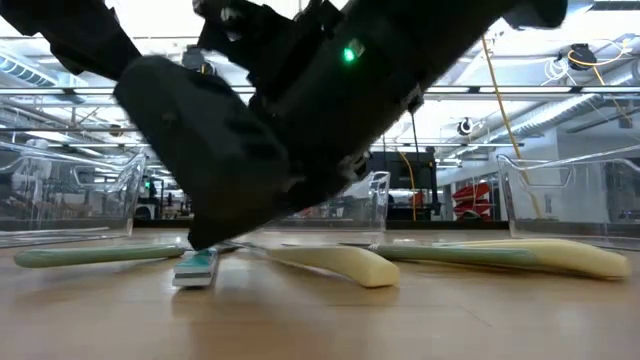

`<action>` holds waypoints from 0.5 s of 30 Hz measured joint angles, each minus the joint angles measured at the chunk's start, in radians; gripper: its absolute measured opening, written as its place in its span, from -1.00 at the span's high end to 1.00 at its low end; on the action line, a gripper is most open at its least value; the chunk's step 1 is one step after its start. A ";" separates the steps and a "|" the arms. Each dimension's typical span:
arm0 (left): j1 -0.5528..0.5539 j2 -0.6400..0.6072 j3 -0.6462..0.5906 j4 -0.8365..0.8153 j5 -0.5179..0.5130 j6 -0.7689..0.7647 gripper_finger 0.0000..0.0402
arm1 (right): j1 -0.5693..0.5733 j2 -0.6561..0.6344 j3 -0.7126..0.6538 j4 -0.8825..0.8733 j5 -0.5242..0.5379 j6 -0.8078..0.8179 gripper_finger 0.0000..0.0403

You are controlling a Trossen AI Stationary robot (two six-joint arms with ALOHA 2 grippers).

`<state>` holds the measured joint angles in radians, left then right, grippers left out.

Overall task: Sort silverware by color (type)
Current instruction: Put the white and blue patterned knife into the bottom left transparent bin

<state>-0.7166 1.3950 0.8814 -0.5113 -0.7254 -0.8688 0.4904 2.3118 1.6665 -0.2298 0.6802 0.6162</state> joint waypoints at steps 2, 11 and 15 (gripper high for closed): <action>0.000 0.000 0.000 0.000 0.000 0.000 0.46 | -0.002 0.010 0.000 0.034 0.001 -0.007 0.38; 0.000 0.000 0.000 -0.003 0.000 0.000 0.46 | -0.017 0.031 0.003 0.018 0.011 -0.031 0.38; 0.000 0.000 0.000 -0.004 0.001 0.000 0.46 | -0.018 0.030 0.005 -0.018 -0.014 -0.069 0.38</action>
<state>-0.7166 1.3952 0.8814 -0.5152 -0.7246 -0.8685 0.4721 2.3421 1.6711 -0.2475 0.6665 0.5467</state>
